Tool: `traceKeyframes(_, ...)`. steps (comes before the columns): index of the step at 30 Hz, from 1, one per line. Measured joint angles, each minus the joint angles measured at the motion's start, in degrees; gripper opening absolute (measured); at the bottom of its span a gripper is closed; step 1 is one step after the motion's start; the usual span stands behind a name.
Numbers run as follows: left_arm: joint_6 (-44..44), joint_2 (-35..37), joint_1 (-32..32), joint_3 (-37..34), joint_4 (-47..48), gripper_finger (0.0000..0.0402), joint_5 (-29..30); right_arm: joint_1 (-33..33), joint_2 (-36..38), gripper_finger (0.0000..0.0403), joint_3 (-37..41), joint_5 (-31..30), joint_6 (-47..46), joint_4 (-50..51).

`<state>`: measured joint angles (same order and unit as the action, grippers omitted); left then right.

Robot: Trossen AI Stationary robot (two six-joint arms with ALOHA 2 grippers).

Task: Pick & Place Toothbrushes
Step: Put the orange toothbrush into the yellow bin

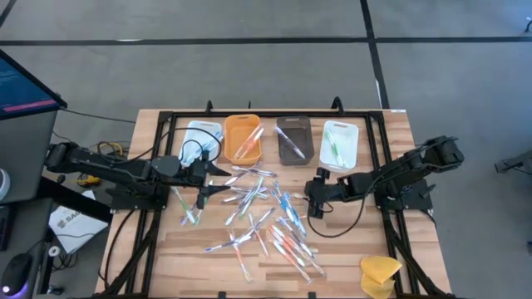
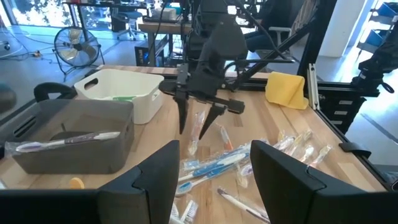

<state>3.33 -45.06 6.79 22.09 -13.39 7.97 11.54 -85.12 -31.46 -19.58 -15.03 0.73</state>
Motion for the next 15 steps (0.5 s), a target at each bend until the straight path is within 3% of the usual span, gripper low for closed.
traceKeyframes(15,-0.04,0.00,0.00,0.00,0.04,0.0191,-0.27,-1.00,0.00,0.0194,0.00,4.53,-1.97,-0.32)
